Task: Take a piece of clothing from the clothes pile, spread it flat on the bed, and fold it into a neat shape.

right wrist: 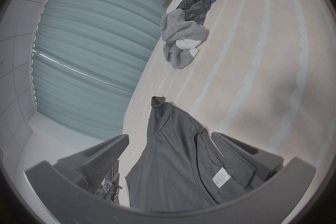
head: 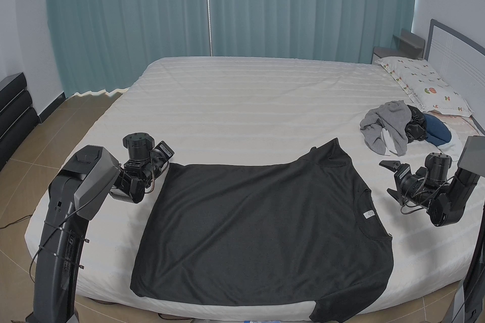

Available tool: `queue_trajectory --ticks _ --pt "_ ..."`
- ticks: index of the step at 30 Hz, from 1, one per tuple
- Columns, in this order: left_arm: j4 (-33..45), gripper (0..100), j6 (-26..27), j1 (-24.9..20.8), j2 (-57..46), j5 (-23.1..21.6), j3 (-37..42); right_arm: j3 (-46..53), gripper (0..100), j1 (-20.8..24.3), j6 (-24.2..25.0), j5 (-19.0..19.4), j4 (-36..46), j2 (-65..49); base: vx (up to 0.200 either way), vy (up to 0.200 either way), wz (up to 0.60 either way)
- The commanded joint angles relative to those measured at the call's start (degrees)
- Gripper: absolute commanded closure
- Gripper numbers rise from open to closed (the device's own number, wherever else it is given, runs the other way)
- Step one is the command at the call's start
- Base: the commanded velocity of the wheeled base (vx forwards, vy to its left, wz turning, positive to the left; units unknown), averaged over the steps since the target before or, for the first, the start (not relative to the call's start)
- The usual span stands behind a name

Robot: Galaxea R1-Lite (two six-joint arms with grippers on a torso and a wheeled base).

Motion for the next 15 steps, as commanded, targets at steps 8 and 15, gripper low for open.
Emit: queue_trajectory --ticks 8,15 --pt "0.55 100 -0.55 0.42 0.24 -0.47 -0.17 -0.07 0 -0.06 -0.06 -0.01 -0.04 0.44 0.000 0.000 0.00" --pt "0.46 0 -2.40 0.15 0.15 -3.63 0.97 -0.15 0 0.03 -0.06 -0.01 -0.04 0.52 0.000 0.000 0.00"
